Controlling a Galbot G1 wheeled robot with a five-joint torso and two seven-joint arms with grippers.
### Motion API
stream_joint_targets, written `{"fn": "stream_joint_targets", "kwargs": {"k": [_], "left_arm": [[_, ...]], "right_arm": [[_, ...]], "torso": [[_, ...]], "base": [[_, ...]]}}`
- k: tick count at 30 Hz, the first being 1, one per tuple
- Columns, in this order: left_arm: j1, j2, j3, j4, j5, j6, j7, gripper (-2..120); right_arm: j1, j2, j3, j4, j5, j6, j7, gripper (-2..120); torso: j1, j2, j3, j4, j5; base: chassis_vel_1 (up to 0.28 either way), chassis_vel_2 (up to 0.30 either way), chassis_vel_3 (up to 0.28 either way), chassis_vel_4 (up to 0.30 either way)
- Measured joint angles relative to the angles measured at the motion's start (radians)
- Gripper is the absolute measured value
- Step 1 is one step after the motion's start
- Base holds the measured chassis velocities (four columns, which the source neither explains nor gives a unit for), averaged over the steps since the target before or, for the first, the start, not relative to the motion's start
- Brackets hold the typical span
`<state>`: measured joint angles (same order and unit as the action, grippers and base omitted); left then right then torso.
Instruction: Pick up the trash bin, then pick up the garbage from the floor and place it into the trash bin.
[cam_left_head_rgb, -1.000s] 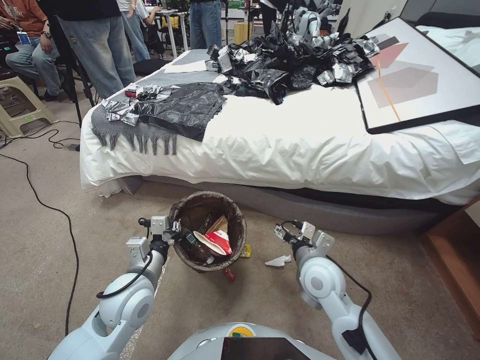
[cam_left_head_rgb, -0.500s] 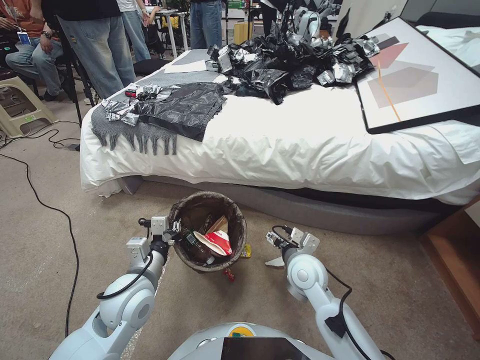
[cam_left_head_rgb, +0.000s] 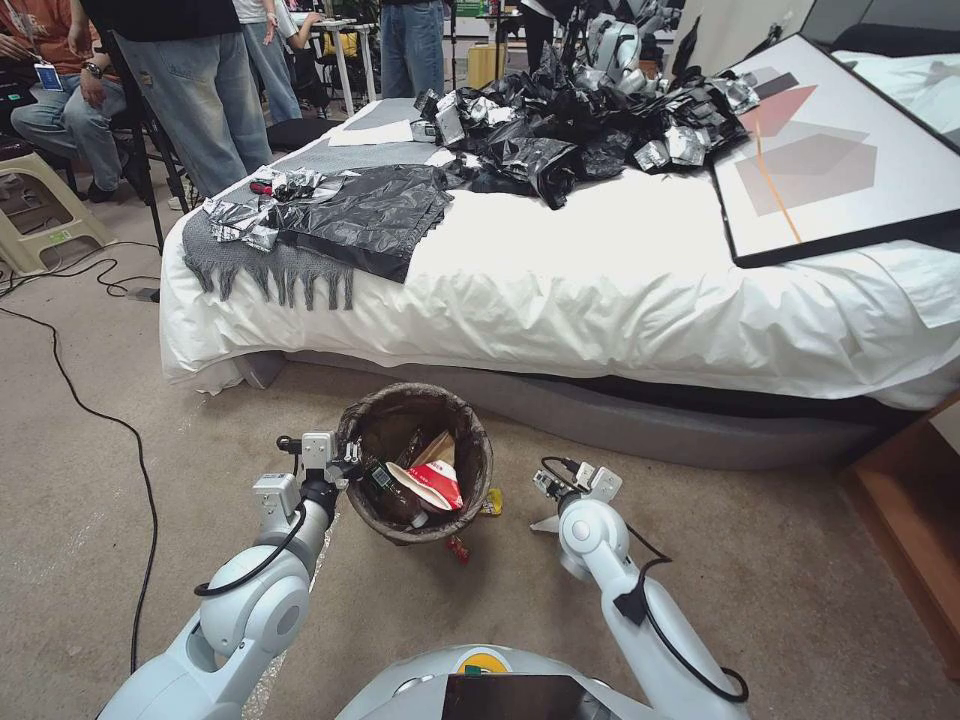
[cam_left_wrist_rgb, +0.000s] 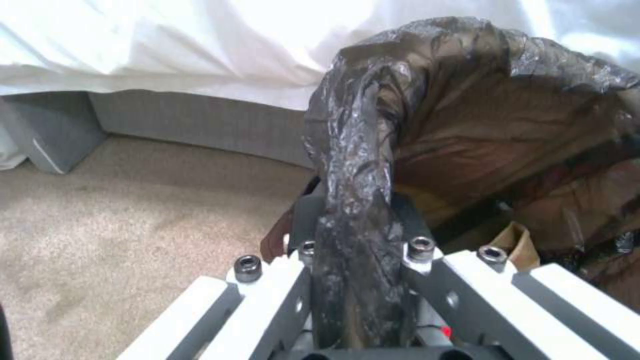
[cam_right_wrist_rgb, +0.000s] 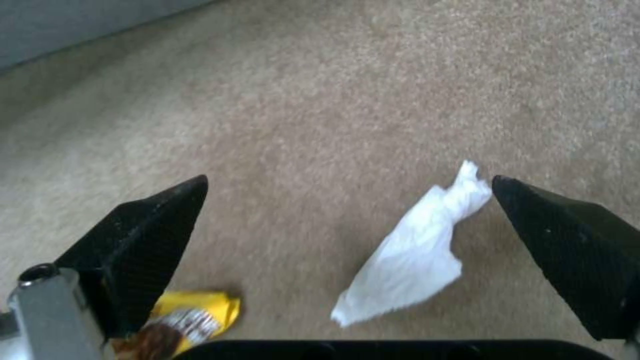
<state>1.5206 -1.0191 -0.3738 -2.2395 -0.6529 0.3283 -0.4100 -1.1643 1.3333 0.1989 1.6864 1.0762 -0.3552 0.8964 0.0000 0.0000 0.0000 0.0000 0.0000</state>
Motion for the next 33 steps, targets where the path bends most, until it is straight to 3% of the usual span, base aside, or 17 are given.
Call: {"fn": "stream_joint_targets", "kwargs": {"k": [3,10,33], "left_arm": [[-0.006,0.0,0.003,0.005,-0.002,0.0,0.0,5],[-0.01,0.006,0.003,0.007,-0.008,-0.001,0.001,5],[-0.02,0.012,0.006,0.012,-0.014,-0.001,0.0,5]], "right_arm": [[0.047,0.017,0.004,-0.088,-0.002,0.005,-0.007,100],[0.062,0.038,0.005,-0.156,-0.013,0.01,-0.007,100],[0.053,0.046,0.009,-0.212,-0.022,0.001,0.021,100]], "torso": [[0.0,0.0,0.0,0.0,0.0],[0.0,0.0,0.0,0.0,0.0],[0.0,0.0,0.0,0.0,0.0001]], "base": [[0.0,0.0,0.0,0.0],[0.0,0.0,0.0,0.0],[0.0,0.0,0.0,0.0]]}}
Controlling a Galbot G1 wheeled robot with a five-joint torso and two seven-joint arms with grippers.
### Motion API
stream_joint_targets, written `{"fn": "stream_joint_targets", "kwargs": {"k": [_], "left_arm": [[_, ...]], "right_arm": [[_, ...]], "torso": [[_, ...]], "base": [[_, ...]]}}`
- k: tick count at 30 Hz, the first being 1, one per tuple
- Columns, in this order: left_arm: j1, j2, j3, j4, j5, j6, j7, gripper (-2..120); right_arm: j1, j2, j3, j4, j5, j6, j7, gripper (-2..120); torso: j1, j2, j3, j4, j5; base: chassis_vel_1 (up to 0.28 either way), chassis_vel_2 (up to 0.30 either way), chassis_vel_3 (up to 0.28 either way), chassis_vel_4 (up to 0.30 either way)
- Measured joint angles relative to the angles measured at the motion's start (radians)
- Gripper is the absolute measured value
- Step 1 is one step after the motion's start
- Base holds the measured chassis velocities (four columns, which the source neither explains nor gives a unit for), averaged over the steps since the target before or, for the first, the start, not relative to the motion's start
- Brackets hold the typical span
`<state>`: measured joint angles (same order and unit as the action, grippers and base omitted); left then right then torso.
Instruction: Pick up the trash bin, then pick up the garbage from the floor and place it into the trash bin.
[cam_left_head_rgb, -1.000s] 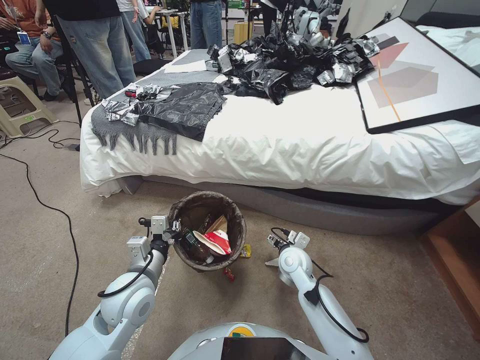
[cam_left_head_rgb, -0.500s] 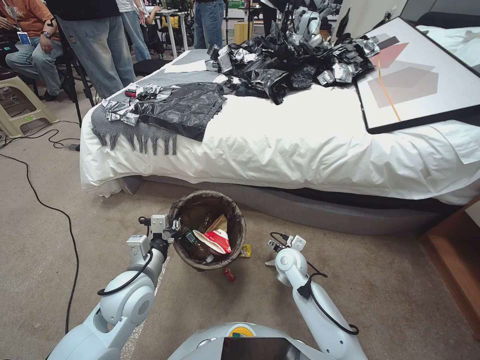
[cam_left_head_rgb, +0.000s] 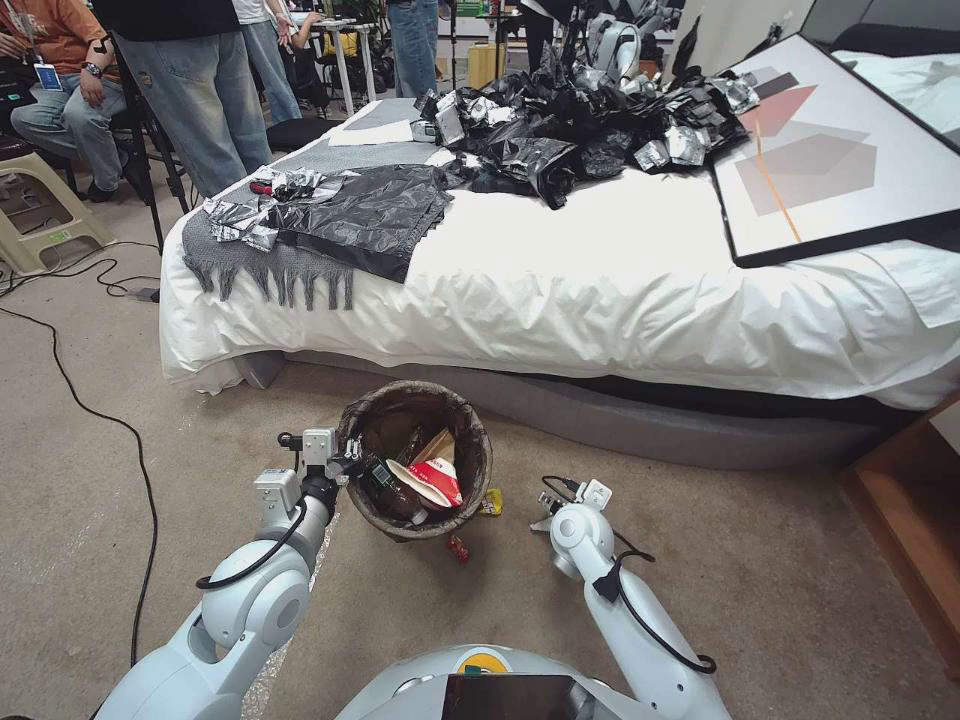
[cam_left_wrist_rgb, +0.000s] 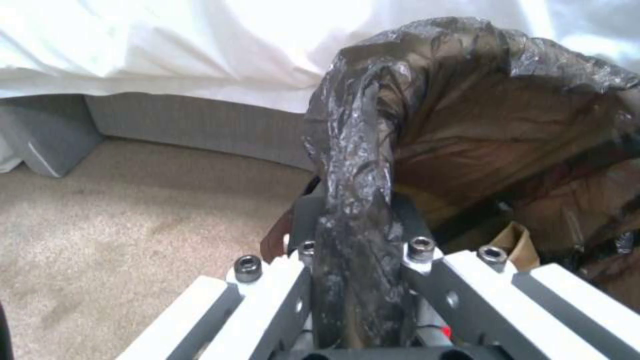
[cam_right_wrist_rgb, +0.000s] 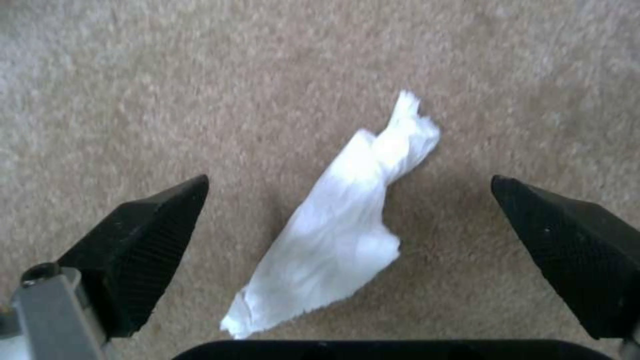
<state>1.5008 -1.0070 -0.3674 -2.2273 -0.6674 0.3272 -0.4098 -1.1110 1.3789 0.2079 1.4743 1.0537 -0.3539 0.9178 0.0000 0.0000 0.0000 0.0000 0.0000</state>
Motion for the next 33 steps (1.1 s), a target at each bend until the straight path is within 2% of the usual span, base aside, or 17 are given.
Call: {"fn": "stream_joint_targets", "kwargs": {"k": [14,20,23,33], "left_arm": [[0.003,0.002,-0.003,-0.008,-0.001,0.0,-0.001,5],[0.006,0.002,-0.005,-0.01,0.0,0.0,-0.001,5],[0.004,0.001,-0.005,-0.01,0.0,0.0,-0.001,5],[0.002,0.001,-0.004,-0.009,0.0,-0.001,-0.001,5]], "right_arm": [[-0.016,0.016,-0.031,-0.014,0.015,-0.03,0.014,97],[-0.032,0.025,-0.043,-0.018,0.025,-0.038,0.02,78],[-0.035,0.03,-0.047,-0.018,0.023,-0.039,0.021,75],[-0.006,0.034,-0.06,-0.028,0.004,-0.031,0.021,73]], "torso": [[0.0,0.0,0.0,0.0001,-0.0001],[0.0,0.0,0.0,0.0,0.0],[0.0,0.0,0.0,0.0,0.0],[0.0,0.0,0.0,0.0,0.0]], "base": [[0.0,0.0,0.0,0.0],[0.0,0.0,0.0,0.0],[0.0,0.0,0.0,0.0],[0.0,0.0,0.0,0.0]]}}
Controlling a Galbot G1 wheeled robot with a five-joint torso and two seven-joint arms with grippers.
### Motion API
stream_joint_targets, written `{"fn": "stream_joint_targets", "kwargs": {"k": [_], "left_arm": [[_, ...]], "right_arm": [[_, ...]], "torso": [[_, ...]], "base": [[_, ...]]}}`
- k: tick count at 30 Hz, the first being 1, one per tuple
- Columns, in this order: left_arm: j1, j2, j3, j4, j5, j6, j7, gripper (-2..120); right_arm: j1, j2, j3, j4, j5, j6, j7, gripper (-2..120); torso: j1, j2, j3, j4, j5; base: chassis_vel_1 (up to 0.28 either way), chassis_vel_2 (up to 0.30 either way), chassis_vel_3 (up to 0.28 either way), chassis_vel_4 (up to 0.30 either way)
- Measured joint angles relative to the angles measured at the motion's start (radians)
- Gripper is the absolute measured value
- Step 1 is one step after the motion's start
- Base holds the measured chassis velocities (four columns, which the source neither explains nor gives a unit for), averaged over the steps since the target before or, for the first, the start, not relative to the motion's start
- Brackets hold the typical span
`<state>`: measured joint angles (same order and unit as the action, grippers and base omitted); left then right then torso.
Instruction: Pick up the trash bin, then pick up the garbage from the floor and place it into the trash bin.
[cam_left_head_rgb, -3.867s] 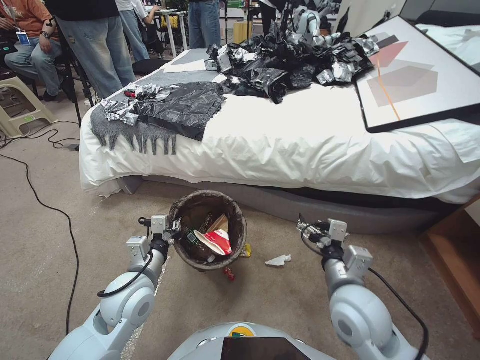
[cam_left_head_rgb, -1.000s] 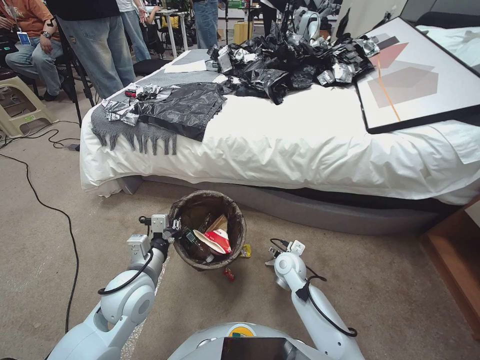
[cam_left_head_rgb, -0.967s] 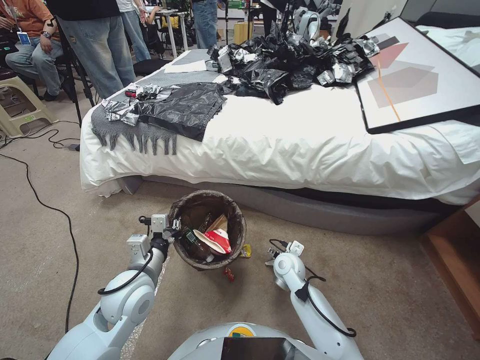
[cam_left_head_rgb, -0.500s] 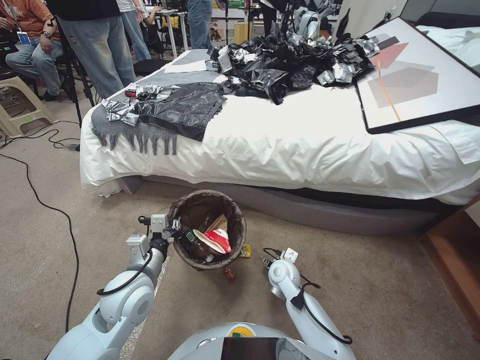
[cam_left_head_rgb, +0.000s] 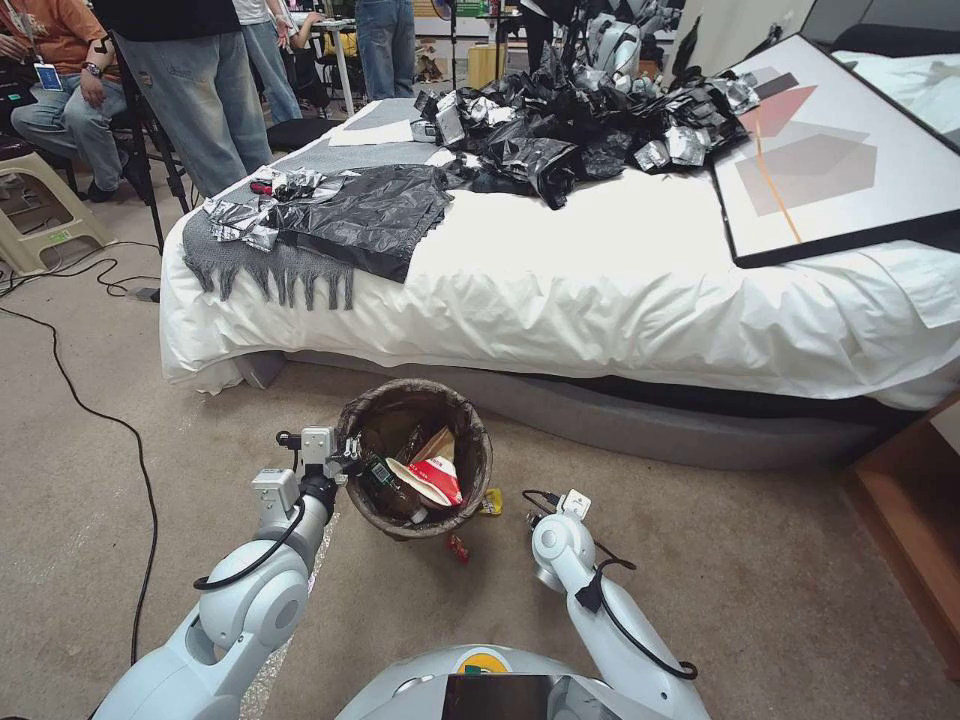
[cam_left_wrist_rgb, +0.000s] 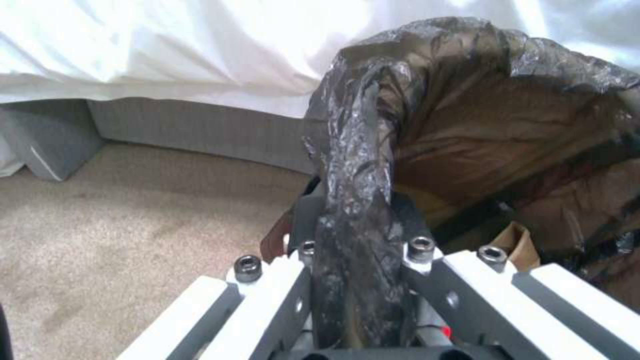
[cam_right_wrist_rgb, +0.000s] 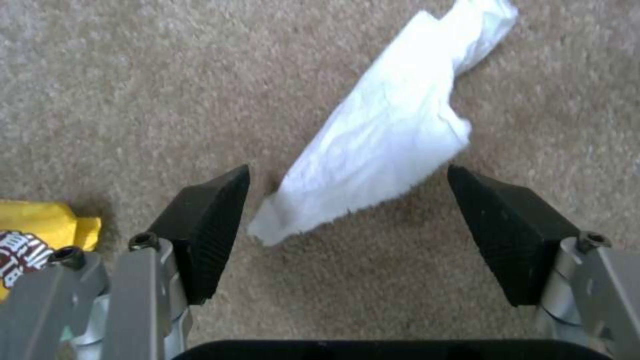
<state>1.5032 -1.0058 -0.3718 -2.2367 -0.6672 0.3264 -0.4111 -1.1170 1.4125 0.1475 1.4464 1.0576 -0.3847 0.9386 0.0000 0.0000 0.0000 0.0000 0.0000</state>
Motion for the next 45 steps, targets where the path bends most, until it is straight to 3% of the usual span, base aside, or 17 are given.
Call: {"fn": "stream_joint_targets", "kwargs": {"k": [9,16,32,38,45], "left_arm": [[-0.005,0.001,0.003,0.007,-0.001,0.0,0.0,5],[-0.009,0.003,0.004,0.01,-0.004,0.0,0.0,5],[-0.009,0.011,0.005,0.011,-0.007,-0.002,0.001,5],[-0.01,0.013,0.005,0.011,-0.008,-0.003,0.001,5],[-0.011,0.014,0.005,0.012,-0.009,-0.004,0.001,5]], "right_arm": [[0.011,0.0,-0.001,-0.015,-0.014,0.008,-0.006,71],[0.027,0.001,-0.002,-0.038,-0.016,0.007,-0.01,48],[0.036,0.012,-0.001,-0.055,-0.025,0.007,-0.01,28],[0.028,0.014,-0.003,-0.045,-0.033,0.006,-0.004,8],[0.029,0.007,-0.004,-0.039,-0.033,0.002,0.001,0]], "torso": [[0.0,0.0,0.0,0.0,0.0],[0.0,0.0,0.0,0.0,0.0],[0.0,0.0,0.0,0.0,0.0],[0.0,0.0,0.0,0.0,0.0],[0.0,0.0,0.0,0.0,0.0]], "base": [[0.0,0.0,0.0,0.0],[0.0,0.0,0.0,0.0],[0.0,0.0,0.0,0.0],[0.0,0.0,0.0,0.0],[0.0,0.0,0.0,0.0]]}}
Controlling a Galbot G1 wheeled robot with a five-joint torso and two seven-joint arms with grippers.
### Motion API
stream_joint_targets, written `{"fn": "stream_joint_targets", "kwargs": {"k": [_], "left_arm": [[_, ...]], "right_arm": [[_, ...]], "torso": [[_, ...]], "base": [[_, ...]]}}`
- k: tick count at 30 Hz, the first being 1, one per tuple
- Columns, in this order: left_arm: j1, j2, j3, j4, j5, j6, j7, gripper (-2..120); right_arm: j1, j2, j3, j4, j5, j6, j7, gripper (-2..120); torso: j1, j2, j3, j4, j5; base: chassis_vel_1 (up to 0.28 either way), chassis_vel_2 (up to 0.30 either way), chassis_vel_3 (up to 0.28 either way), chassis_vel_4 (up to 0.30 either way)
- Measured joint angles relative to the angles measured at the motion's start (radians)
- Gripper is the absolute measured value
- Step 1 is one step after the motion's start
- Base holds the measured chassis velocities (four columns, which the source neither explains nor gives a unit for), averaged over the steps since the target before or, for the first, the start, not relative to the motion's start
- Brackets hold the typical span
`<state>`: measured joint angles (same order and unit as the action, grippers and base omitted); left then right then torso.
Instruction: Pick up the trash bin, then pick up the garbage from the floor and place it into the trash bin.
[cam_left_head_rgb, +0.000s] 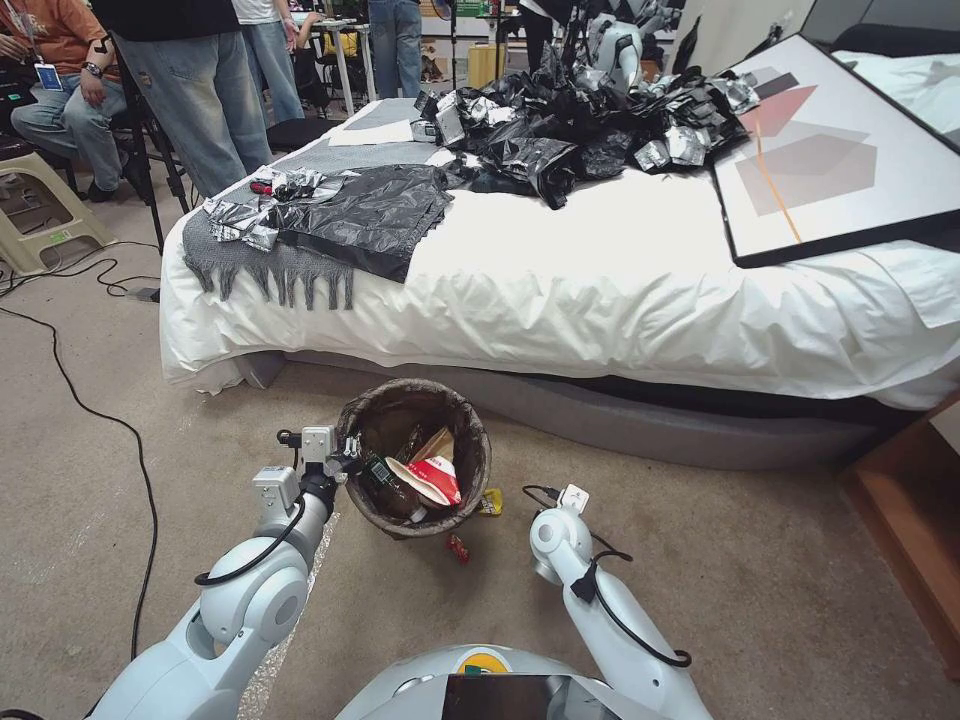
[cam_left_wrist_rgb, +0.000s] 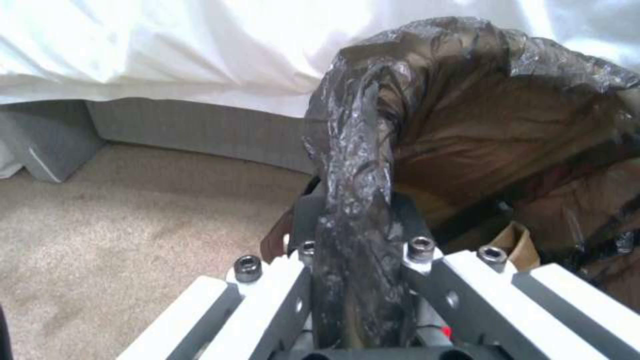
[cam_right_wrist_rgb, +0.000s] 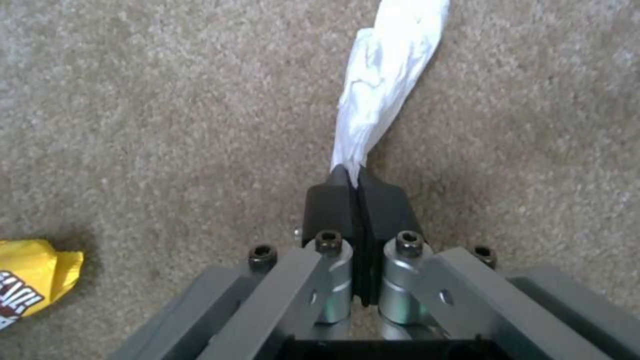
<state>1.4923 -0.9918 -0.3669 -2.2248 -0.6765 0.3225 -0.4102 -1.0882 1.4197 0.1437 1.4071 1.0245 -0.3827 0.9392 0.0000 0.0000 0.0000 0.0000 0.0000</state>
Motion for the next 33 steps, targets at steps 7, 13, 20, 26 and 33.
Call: {"fn": "stream_joint_targets", "kwargs": {"k": [7,13,20,26,33], "left_arm": [[-0.004,-0.001,0.005,0.006,-0.001,-0.001,0.0,5],[-0.006,0.003,0.005,0.007,-0.002,-0.001,0.0,5],[-0.007,0.016,0.013,0.011,-0.006,-0.001,-0.001,5],[-0.004,0.025,0.014,0.013,-0.007,0.0,-0.002,5],[0.0,0.024,0.014,0.017,-0.004,0.001,-0.002,5]], "right_arm": [[-0.003,-0.007,0.0,0.012,-0.017,0.002,0.001,0],[-0.019,-0.027,-0.002,0.058,-0.029,0.006,0.003,0],[-0.078,-0.1,-0.004,0.268,-0.042,0.004,0.007,0],[-0.145,-0.176,-0.009,0.47,-0.075,-0.003,-0.007,0],[-0.176,-0.298,0.007,0.685,-0.082,-0.01,-0.024,0]], "torso": [[0.0,0.0,0.0,0.0,0.0],[0.0,0.0,0.0,0.0,0.0001],[0.0,0.0,0.0,0.0,0.0],[0.0,0.0,0.0,0.0,0.0001],[0.0,0.0,0.0,0.0,0.0002]], "base": [[0.0,0.0,0.0,0.0],[0.0,0.0,0.0,0.0],[0.0,0.0,0.0,0.0],[0.0,0.0,0.0,0.0],[0.0,0.0,0.0,0.0]]}}
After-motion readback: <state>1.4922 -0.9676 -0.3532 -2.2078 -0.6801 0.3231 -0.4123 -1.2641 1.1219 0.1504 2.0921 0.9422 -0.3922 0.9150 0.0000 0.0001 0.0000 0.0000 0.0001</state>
